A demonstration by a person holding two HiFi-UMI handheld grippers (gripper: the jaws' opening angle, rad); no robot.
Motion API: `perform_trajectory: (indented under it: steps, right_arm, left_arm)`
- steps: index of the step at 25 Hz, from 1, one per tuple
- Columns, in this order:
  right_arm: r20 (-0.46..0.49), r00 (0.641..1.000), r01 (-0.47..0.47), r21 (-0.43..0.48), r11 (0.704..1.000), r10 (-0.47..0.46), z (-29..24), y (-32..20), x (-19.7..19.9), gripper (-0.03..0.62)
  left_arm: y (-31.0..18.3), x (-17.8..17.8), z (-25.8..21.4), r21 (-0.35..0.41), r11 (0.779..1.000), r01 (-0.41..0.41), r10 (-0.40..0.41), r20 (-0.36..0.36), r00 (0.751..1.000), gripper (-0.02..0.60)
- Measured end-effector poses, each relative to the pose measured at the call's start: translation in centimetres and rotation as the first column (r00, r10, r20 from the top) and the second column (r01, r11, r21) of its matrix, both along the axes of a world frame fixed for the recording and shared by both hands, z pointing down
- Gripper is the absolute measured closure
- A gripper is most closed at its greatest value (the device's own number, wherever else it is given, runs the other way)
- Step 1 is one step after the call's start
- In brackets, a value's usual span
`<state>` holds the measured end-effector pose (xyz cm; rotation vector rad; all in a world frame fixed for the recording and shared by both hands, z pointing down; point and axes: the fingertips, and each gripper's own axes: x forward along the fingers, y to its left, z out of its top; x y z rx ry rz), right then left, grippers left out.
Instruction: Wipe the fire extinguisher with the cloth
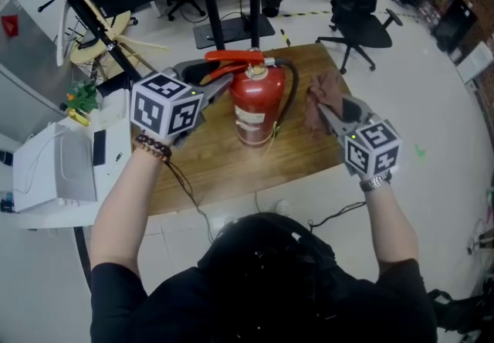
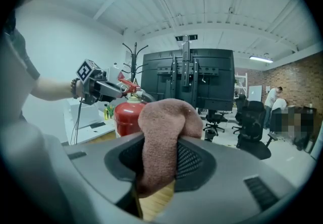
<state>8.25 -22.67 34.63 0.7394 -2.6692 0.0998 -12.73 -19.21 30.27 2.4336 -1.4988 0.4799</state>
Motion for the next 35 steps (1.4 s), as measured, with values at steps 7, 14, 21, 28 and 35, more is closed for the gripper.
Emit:
perform_trajectory:
  steps: [7,14,21,28,35]
  right_arm:
    - [0.015,1.000,0.022,0.007,1.000,-0.022,-0.9,0.8,-1.2,0.453]
    - [0.027,0.999,0.030,0.011,0.999,-0.030,-1.5,1.3,-1.8,0.453]
    - [0.033,0.999,0.022,0.007,1.000,-0.022,-1.6,1.1,-1.7,0.453]
    - [0.046,0.998,0.033,0.016,0.999,-0.034,-2.8,0.2,-1.8,0.453]
    - [0.063,0.997,0.035,0.052,0.998,-0.039,-5.6,-0.4,-2.4,0.453]
  left_arm:
    - [0.5,0.3,-0.3,-0.009,1.000,0.016,-0.016,0.010,1.000,0.445]
    - [0.5,0.2,-0.4,-0.024,0.999,0.044,-0.044,-0.002,0.999,0.445]
    - [0.6,0.2,-0.3,-0.018,0.999,0.037,-0.037,0.001,0.999,0.443]
    - [0.5,0.2,-0.3,0.015,0.999,0.034,-0.035,0.025,0.999,0.440]
    - [1.1,0.1,-0.5,0.033,0.999,0.011,-0.013,0.042,0.999,0.440]
